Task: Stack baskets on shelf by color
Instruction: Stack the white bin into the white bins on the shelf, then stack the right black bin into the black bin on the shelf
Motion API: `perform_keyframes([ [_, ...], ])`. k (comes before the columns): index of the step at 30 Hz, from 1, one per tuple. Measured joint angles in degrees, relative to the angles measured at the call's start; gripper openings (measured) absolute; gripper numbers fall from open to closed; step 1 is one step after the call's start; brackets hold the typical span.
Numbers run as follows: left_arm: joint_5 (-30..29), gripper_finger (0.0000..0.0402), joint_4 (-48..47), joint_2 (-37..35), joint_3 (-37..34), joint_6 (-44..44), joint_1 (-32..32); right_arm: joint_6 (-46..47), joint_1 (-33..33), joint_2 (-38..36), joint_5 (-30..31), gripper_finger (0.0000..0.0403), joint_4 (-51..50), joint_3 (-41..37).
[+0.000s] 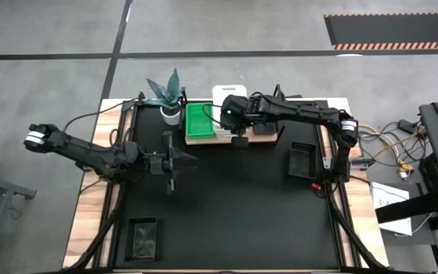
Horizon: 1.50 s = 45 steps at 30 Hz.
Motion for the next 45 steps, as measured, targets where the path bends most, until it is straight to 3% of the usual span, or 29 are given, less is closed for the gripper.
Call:
perform_keyframes([
  [7, 0.0, 0.0099, 0.0, 1.4, 0.1, 0.0, 0.0, 0.5, 0.0, -0.1, 0.0, 0.0118, 0.1, 0.0],
  [13, 0.0, 0.0099, 0.2, 1.4, 0.2, -0.1, 0.0, 1.2, 0.3, -3.0, 0.0, 0.0137, 0.1, 0.0],
  [22, 0.0, 0.0099, 0.6, 1.7, 0.2, -3.5, 0.0, 10.9, 1.3, -9.3, -0.1, 0.0130, -2.8, 0.0],
  [32, 0.7, 0.0099, 1.0, 6.5, -0.1, -18.0, -0.2, 22.8, 6.7, -18.1, -5.0, 0.0106, -13.0, -0.5],
  [38, 0.9, 0.0099, 6.4, 14.5, 0.6, -21.0, -0.4, 33.2, 12.6, -22.3, -8.0, 0.0094, -13.9, -5.5],
  [45, 1.0, 0.0099, 11.7, 19.9, 1.0, -24.0, -1.0, 48.5, 17.8, -26.1, -12.2, 0.0111, -18.3, -17.8],
])
